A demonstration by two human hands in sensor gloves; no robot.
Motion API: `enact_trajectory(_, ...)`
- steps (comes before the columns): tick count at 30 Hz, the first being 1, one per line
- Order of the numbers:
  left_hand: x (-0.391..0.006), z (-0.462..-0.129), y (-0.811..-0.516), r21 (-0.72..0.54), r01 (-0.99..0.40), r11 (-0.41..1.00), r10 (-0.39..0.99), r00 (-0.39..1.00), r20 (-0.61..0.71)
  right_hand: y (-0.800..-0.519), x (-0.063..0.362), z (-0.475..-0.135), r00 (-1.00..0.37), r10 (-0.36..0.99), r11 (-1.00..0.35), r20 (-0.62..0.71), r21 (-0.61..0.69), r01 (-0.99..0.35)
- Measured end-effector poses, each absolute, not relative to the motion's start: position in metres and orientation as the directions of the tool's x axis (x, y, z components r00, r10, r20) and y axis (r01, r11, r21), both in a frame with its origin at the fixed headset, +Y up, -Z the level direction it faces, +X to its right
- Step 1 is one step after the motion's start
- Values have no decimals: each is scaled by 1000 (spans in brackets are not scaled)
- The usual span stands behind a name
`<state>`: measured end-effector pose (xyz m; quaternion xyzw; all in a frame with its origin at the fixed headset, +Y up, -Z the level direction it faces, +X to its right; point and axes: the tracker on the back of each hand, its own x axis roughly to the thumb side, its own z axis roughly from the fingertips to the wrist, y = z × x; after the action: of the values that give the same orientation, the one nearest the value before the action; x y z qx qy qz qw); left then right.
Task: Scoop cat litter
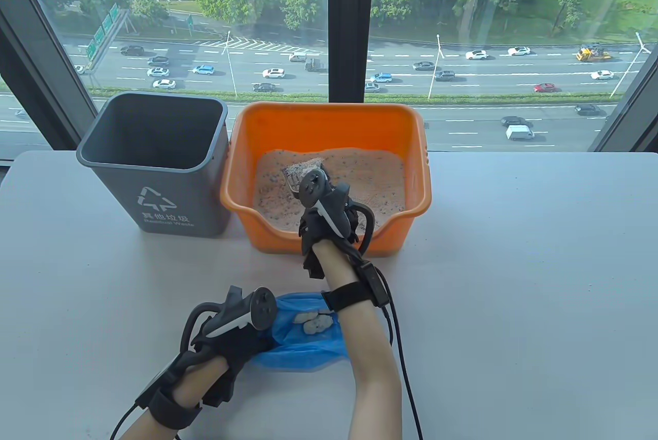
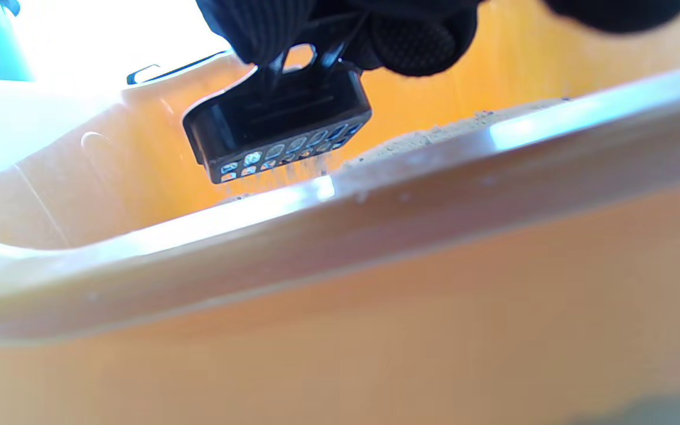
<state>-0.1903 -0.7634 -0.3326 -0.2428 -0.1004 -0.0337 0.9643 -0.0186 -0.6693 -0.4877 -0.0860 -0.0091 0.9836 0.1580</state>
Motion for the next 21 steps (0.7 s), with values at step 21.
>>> enact_trajectory(21,-191,-333,-763,-460,114,880,-18,978,209,-660,5,-472,-929,356,-933,-100,-91,-348)
